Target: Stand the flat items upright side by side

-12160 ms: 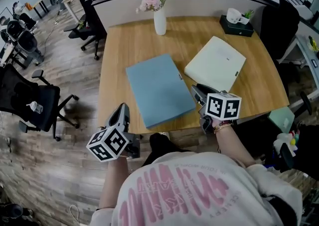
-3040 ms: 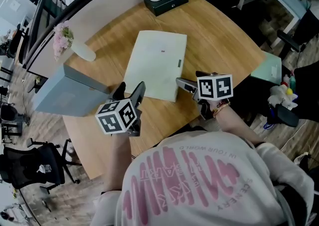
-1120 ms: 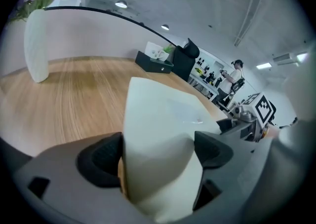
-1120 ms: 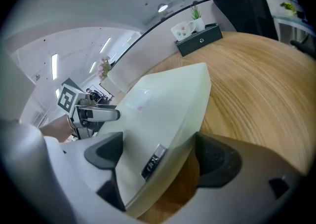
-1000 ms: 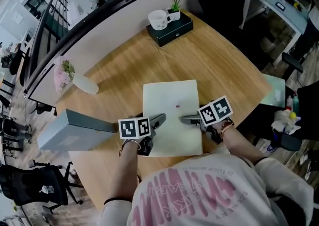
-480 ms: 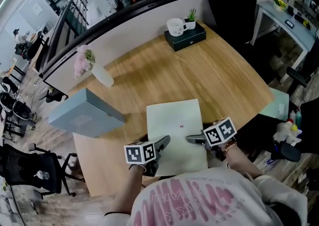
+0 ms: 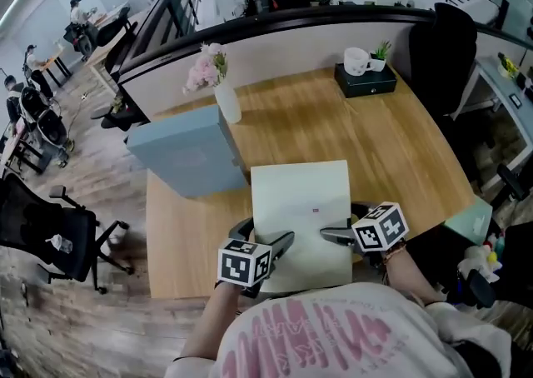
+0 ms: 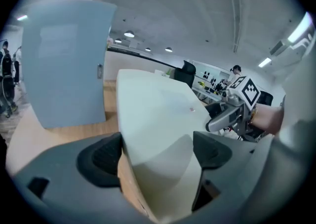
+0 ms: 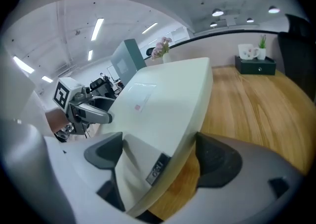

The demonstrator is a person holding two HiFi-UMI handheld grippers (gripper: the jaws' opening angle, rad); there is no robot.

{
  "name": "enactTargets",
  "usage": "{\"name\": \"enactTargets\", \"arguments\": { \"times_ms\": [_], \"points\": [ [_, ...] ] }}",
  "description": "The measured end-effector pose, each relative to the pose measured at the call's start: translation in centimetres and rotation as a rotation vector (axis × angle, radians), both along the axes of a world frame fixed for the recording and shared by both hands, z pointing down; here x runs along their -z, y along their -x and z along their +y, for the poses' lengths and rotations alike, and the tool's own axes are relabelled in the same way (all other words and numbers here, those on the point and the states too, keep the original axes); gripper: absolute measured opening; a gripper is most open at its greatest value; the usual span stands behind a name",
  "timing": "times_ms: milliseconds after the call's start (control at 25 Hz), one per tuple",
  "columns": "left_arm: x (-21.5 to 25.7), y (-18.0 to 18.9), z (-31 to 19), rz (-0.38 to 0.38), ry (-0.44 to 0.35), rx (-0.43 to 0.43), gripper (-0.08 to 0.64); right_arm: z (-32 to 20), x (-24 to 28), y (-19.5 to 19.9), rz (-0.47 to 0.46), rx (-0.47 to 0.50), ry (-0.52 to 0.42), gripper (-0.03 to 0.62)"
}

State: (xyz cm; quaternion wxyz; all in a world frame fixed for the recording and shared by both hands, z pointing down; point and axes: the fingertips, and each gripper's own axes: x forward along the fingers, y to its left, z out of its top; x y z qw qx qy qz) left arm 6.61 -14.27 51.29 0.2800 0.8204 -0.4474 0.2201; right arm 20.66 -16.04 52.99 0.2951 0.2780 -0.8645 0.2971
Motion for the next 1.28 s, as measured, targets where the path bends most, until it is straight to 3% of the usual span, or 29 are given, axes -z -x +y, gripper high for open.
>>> {"name": "enactTargets", "arguments": {
  "times_ms": [200,400,640,800,1280],
  "points": [
    [2.8,5.6,2.2,-0.052,-0.095,-0.016,0.449,1.9,2.6,5.6,0.008,0.012,-0.098,0.468],
    [4.6,11.2,3.9,-0.065,-0.139,0.008,0.442,2.9,5.1,11.3,0.026,0.027,-0.195,0.468],
    [6.8,14.6,5.8,-0.071,-0.248,0.004,0.393,2.9,8.5,14.7,0.033,-0.019,-0.328,0.465],
    [7.5,18.0,6.5,-0.08,-0.287,0.065,0.393,3.6,9.3,18.1,0.033,-0.008,-0.394,0.465],
    [10.1,24.1,6.1,-0.121,-0.36,0.166,0.391,2.8,11.0,24.4,0.029,0.014,-0.457,0.456]
  ]
}}
